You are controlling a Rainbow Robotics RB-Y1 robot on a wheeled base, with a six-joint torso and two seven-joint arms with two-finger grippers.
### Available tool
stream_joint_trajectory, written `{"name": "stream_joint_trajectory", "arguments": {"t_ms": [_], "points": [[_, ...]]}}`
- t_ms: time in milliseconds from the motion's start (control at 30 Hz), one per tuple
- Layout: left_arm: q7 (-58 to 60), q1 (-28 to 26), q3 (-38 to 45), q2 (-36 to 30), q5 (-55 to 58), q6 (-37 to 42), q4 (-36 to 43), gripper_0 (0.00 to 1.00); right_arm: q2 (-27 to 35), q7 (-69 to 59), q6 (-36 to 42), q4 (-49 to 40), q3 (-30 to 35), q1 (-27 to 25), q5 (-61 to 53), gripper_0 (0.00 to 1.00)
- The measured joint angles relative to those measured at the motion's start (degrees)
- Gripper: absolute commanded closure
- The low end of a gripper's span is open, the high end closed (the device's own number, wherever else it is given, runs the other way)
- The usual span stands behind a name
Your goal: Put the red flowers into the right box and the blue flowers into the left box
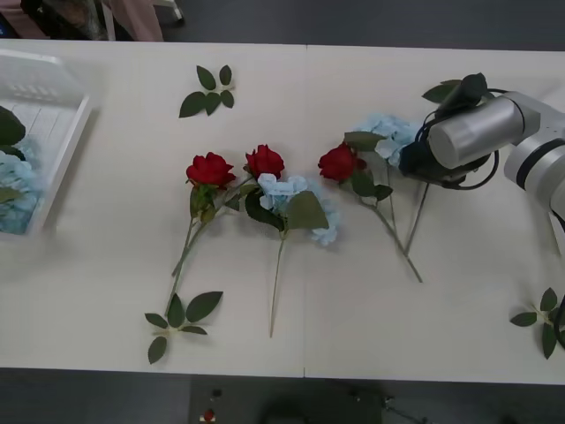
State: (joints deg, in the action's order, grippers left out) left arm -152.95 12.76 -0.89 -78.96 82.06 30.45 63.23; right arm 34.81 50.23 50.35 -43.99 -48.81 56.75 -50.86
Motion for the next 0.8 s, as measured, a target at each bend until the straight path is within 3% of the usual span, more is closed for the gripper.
{"name": "stream_joint_trajectory", "arguments": {"t_ms": [33, 200, 300, 433, 567, 700, 800], "points": [[0.0, -1.16, 3.49, 0.05, 0.25, 0.02, 1.58, 0.0, -0.38, 0.0, -0.4, 0.66, 0.0, 0.48, 0.13, 1.0], [0.0, -8.03, 18.91, 0.11, 3.74, 4.95, 12.38, 0.0, -1.42, 0.02, -0.62, 3.38, 0.0, 1.59, 0.17, 1.0], [0.0, -9.36, 21.03, 0.14, 9.35, 6.86, 16.72, 0.0, -1.44, 0.05, -0.63, 3.56, 0.0, 1.61, 0.17, 1.0], [0.0, -7.9, 16.88, 1.61, 21.27, 9.79, 23.57, 0.0, -1.34, 0.43, -0.52, 3.6, 0.0, 1.75, 0.13, 1.0], [0.01, -3.78, 9.17, 7.63, 22.8, 9.82, 30.59, 0.0, -0.71, 1.32, 0.51, 3.72, 0.03, 2.56, -1.71, 1.0], [0.25, 1.15, -3.23, 12.99, 32.0, 9.82, 29.88, 0.0, 2.67, 11.44, 6.68, 3.74, 2.54, 5.35, -4.98, 1.0], [1.91, 4.01, -12.22, 15.12, 32.21, 9.82, 28.09, 0.0, 6.65, 24.7, 14.9, 3.78, 7.94, 8.44, -5.24, 1.0]]}}
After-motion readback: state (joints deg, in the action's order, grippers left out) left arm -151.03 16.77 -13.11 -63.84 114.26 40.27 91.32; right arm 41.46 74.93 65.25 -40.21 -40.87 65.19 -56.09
